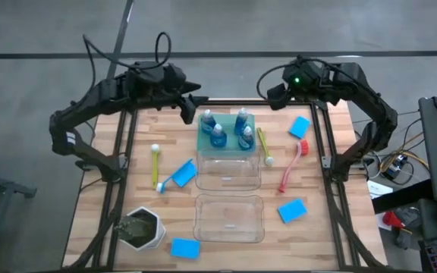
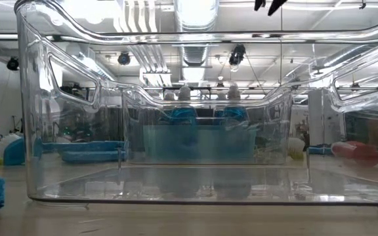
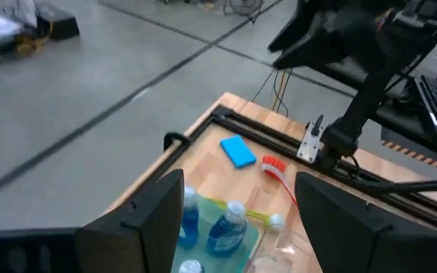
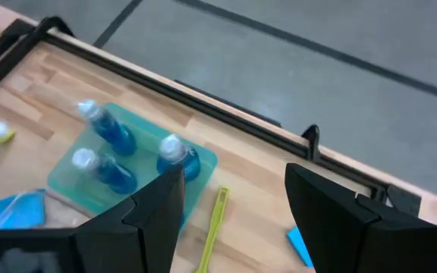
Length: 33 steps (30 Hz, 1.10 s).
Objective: Pick & Place Kitchen Sink Supplies
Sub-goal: Put the top blue sponge into the top transparent bin
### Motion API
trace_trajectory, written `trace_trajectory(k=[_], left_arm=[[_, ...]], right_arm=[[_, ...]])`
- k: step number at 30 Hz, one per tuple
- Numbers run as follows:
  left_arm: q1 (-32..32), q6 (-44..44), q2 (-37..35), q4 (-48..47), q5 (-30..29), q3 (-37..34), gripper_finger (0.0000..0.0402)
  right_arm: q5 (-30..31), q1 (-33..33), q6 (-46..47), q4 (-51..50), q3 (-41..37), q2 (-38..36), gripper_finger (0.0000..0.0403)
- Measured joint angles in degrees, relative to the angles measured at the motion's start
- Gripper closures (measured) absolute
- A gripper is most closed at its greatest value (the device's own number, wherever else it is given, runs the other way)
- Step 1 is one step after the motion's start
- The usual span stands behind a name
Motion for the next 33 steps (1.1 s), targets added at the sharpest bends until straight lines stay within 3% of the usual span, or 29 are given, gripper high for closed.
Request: trace_trajectory(k=[14,21,25,28,33], left_arm=[[0.0,0.9,-0.6,0.4,-0.3,0.0,0.0158],[0.0,1.6,-0.6,0.4,-0.2,0.0,0.0158],[0.0,2.1,-0.6,0.4,-0.2,0.0,0.0158],[0.0,2.3,-0.6,0.4,-0.2,0.0,0.0158],[0.0,0.8,-0.6,0.4,-0.2,0.0,0.0158]], right_arm=[[-15.8,-19.7,-0.6,0.1,-11.8,0.1,0.0179],[-18.3,-23.5,-15.7,0.4,-21.6,1.4,0.0179],[-18.1,-23.7,-19.7,0.4,-27.6,2.4,0.0179],[-14.6,-23.9,-22.8,1.3,-32.2,3.1,0.0179],[-13.8,-24.0,-24.6,8.1,-39.9,3.6,0.0179]])
